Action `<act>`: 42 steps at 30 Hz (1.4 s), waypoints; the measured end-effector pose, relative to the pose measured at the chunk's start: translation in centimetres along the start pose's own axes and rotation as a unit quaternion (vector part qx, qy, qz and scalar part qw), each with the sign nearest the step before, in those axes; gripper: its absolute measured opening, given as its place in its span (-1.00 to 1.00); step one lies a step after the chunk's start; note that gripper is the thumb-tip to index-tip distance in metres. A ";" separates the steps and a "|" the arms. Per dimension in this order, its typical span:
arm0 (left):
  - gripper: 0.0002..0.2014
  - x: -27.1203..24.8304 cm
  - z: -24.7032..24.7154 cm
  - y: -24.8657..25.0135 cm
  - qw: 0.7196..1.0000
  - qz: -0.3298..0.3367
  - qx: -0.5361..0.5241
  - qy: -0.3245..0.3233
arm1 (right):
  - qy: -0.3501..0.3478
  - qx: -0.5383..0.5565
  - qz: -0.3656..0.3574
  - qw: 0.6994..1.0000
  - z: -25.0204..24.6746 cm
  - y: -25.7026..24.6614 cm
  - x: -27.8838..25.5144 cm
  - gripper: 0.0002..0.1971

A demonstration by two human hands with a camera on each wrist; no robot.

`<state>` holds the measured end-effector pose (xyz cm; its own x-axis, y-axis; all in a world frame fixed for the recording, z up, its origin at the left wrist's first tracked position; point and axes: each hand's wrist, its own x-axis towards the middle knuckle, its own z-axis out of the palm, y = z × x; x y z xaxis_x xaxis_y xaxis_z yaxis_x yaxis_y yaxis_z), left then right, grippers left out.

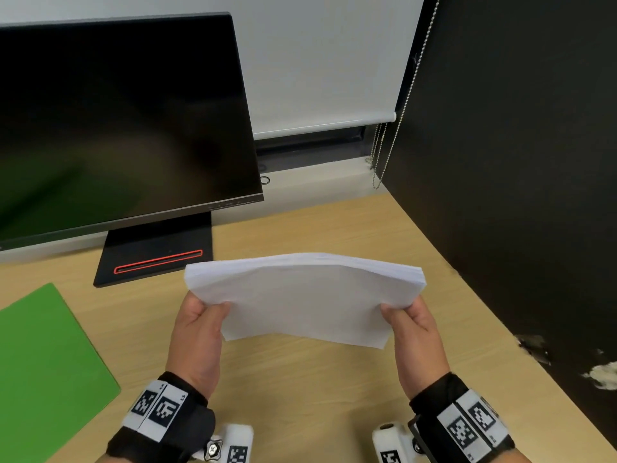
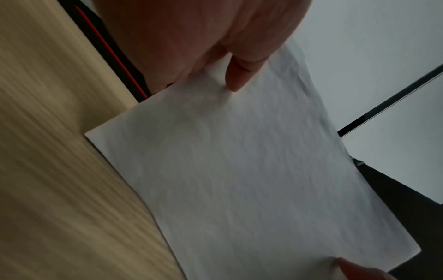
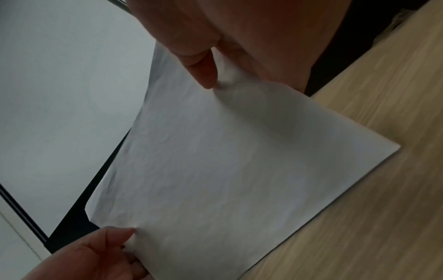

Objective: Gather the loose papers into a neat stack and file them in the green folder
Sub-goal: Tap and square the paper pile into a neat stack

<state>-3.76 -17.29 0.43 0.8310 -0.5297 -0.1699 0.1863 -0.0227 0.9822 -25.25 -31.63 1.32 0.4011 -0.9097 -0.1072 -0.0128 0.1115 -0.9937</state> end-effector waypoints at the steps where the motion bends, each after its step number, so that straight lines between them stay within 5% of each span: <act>1: -0.59 0.1 -0.2 0.0 1.000 0.012 0.009 0.006 | 0.008 -0.009 -0.006 1.000 -0.1 0.1 0.0 -0.56; 6: -0.26 0.1 -1.1 1.9 0.987 0.151 0.058 -0.006 | 0.014 -0.103 -0.160 0.982 -0.6 -0.9 -0.5 -0.31; 9: -0.31 -0.2 -1.4 2.5 0.953 0.227 0.200 -0.009 | 0.014 -0.172 -0.268 0.948 -0.8 -1.1 -0.1 -0.42; 16: -0.55 -0.9 -0.8 4.4 0.923 0.257 0.284 0.034 | 0.011 -0.159 -0.268 0.950 -0.9 -0.9 0.5 -0.53; 18: -0.52 -1.7 0.8 6.7 0.865 0.352 0.355 0.032 | 0.007 -0.159 -0.269 0.950 -1.0 -1.0 0.4 -0.53; 20: -0.47 -2.2 3.4 8.4 0.774 0.448 0.442 -0.070 | 0.000 -0.149 -0.270 0.951 -1.0 -1.1 0.3 -0.52; 23: -0.41 -1.7 7.2 9.0 0.641 0.458 0.583 -0.200 | -0.006 -0.130 -0.268 0.955 -0.9 -1.1 0.3 -0.48; 26: -0.76 -0.8 8.6 8.6 0.576 0.457 0.639 -0.225 | -0.005 -0.131 -0.260 0.957 -0.8 -1.1 0.1 -0.44; 28: -0.69 -0.3 8.7 8.6 0.555 0.464 0.651 -0.231 | 0.001 -0.131 -0.241 0.962 -1.0 -1.3 -0.1 -0.49; 33: -0.64 -0.5 8.2 8.5 0.558 0.503 0.622 -0.221 | 0.019 -0.159 -0.230 0.960 -1.7 -3.2 -0.3 -0.86; 38: -0.77 -0.6 7.5 9.4 0.602 0.507 0.586 -0.191 | 0.034 -0.175 -0.307 0.935 -1.0 -5.8 -0.6 -0.87; 42: -0.84 -0.5 6.3 9.9 0.647 0.487 0.559 -0.176 | 0.105 -0.047 -0.337 0.935 -1.0 -8.8 -0.8 -0.86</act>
<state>-5.65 -22.60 10.80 0.0610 -0.9103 0.4094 -0.9959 -0.0283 0.0854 -26.37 -32.32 10.06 0.1596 -0.8201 0.5495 0.0932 -0.5416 -0.8354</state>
